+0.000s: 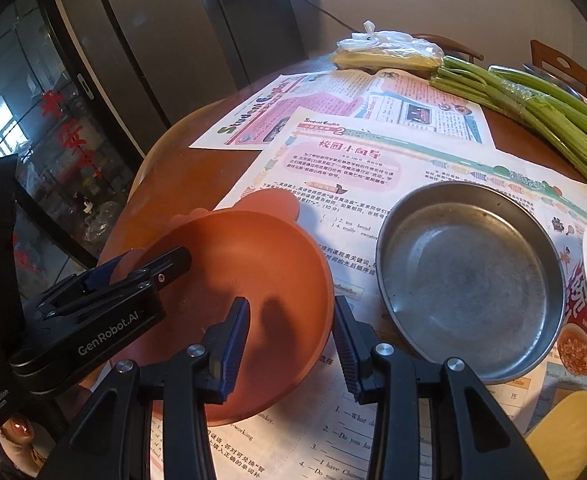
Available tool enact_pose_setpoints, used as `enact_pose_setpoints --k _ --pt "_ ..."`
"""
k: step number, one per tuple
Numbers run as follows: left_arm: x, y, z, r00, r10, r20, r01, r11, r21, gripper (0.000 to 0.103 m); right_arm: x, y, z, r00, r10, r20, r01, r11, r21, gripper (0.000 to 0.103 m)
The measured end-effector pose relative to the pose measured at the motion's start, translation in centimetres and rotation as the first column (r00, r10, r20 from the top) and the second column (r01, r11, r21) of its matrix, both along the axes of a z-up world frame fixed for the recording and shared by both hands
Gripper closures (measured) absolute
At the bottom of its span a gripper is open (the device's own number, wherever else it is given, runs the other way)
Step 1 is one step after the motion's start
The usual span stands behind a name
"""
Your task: Organize plates and bowls
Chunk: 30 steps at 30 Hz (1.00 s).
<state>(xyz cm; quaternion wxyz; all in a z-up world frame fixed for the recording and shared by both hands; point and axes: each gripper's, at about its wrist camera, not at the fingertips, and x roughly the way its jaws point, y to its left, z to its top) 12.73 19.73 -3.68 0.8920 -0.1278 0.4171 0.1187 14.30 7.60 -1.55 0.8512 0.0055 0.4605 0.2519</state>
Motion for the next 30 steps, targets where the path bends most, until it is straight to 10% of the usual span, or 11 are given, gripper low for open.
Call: enact_pose_setpoints --k 30 --pt "-5.5 -3.4 5.9 0.987 -0.038 0.155 0.039 0.999 -0.006 0.036 -5.1 -3.6 4.9 0.985 -0.054 0.163 0.057 0.998 -0.012 0.060"
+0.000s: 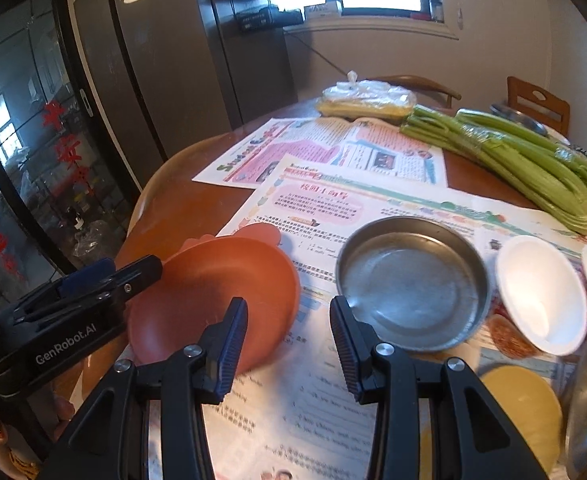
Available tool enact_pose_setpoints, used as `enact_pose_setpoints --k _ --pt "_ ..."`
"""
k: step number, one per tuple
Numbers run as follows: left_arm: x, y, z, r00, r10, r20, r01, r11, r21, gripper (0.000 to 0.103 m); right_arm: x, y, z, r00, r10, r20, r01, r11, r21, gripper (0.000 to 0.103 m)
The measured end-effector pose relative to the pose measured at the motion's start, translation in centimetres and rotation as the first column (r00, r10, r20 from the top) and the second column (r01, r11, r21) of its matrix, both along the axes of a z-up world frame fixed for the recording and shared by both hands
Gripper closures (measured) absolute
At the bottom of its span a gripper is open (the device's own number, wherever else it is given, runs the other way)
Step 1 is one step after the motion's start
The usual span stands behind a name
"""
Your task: Organize plates and bowls
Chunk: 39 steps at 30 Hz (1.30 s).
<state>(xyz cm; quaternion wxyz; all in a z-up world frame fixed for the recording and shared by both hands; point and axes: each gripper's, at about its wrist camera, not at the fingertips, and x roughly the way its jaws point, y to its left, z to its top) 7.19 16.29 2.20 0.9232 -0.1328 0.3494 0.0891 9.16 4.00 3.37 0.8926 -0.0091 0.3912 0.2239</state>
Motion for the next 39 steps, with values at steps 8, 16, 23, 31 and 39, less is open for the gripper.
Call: enact_pose_setpoints --k 8,16,23,31,39 --pt "-1.5 -3.2 1.1 0.997 -0.066 0.027 0.066 0.998 -0.004 0.036 -3.6 -3.8 1.8 0.997 -0.033 0.064 0.032 0.999 0.008 0.056" --pt "-1.7 -7.2 1.2 0.988 -0.152 0.019 0.152 0.988 -0.007 0.036 -6.6 -8.7 2.7 0.993 -0.095 0.071 0.092 0.995 0.039 0.056" --pt "-2.0 -11.1 0.8 0.970 -0.243 -0.006 0.243 0.970 0.008 0.036 -8.5 -12.9 1.9 0.985 -0.162 0.053 0.160 0.986 0.034 0.056" --pt "-1.3 -14.7 -0.8 0.946 -0.317 -0.063 0.318 0.948 -0.003 0.036 -10.2 -17.0 -1.0 0.970 -0.243 -0.013 0.243 0.970 0.005 0.056" --pt "-0.9 -17.1 -3.1 0.922 -0.363 -0.132 0.365 0.931 -0.011 0.036 -9.7 -18.8 -3.7 0.960 -0.271 -0.071 0.271 0.962 -0.016 0.056"
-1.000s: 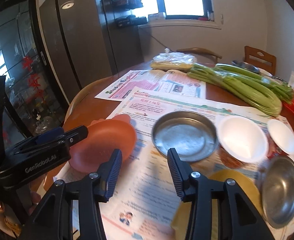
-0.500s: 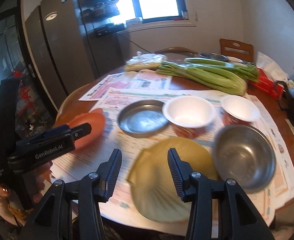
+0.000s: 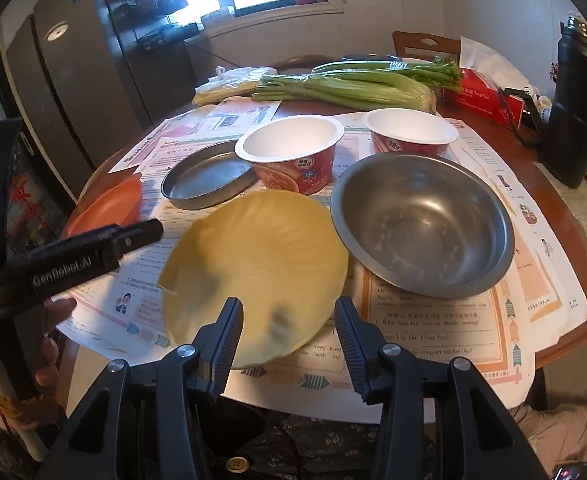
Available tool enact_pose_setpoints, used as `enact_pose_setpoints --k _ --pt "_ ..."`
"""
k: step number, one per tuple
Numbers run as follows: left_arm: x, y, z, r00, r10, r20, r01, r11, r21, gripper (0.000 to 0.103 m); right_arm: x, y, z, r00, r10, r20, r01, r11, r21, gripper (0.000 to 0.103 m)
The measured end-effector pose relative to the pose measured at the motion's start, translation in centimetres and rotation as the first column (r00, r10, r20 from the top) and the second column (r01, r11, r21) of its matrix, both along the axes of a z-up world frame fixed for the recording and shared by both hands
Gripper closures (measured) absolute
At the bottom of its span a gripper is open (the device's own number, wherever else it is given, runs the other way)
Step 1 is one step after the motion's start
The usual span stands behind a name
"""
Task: Organize plates and bowls
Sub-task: 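Open the left tool and grasp the yellow shell plate rim, then lift the yellow shell plate with the left tool over the terracotta plate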
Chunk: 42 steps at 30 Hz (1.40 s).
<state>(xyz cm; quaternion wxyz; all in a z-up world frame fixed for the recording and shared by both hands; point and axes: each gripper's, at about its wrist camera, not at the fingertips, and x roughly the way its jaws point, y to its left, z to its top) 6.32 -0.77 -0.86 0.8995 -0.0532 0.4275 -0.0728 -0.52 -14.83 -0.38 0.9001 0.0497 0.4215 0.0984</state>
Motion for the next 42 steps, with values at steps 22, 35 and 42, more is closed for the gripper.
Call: enact_pose_setpoints --k 22,35,42 --pt "1.2 -3.0 -2.9 0.998 -0.041 -0.057 0.042 0.999 0.021 0.043 2.2 1.4 -2.5 0.997 0.070 -0.015 -0.070 0.997 -0.021 0.056" --pt "0.5 -1.8 -2.6 0.998 -0.038 -0.056 0.037 0.999 -0.011 0.058 1.2 3.7 -1.9 0.993 0.120 0.010 -0.119 0.991 -0.062 0.055" --pt "-0.6 -0.4 -0.8 1.000 -0.005 -0.005 0.005 1.000 -0.002 0.058 0.8 5.0 -0.6 0.988 0.147 0.040 -0.144 0.987 -0.073 0.055"
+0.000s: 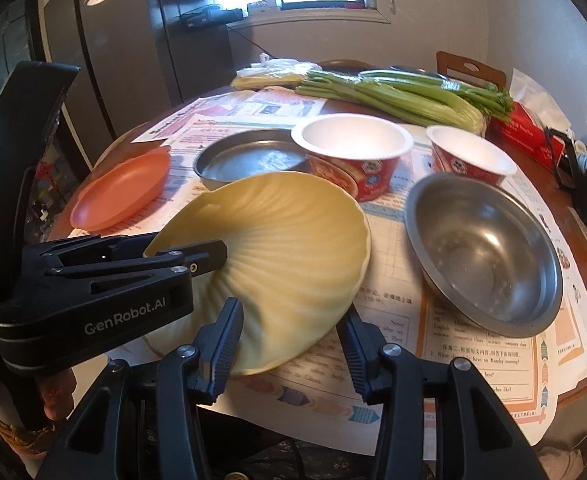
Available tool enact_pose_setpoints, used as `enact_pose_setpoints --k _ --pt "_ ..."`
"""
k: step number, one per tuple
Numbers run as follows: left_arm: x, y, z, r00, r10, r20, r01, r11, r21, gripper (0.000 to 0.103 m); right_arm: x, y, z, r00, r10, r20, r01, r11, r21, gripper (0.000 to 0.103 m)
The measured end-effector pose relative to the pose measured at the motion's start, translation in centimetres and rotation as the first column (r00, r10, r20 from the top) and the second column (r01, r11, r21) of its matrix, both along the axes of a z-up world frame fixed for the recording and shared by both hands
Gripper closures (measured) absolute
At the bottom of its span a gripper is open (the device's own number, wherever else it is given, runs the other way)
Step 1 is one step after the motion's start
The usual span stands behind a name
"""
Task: Organize plates and bowls
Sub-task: 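Lift the yellow shell plate with the left tool over the terracotta plate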
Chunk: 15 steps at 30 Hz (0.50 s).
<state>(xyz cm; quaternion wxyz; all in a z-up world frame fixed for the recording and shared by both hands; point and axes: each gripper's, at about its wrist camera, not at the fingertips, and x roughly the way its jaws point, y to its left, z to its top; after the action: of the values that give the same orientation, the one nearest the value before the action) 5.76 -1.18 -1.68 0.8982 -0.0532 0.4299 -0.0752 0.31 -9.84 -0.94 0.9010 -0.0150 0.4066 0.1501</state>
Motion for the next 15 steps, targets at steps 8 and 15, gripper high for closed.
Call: enact_pose_setpoints --k 8,15 --pt "-0.9 3.5 2.0 0.996 0.071 0.047 -0.070 0.997 -0.029 0.058 0.5 2.5 2.0 0.999 0.046 0.018 -0.046 0.999 0.025 0.054" --pt "-1.5 7.9 3.3 0.986 0.148 0.075 -0.143 0.987 -0.076 0.058 1.0 5.9 3.9 0.994 0.106 0.038 -0.107 0.993 0.044 0.054"
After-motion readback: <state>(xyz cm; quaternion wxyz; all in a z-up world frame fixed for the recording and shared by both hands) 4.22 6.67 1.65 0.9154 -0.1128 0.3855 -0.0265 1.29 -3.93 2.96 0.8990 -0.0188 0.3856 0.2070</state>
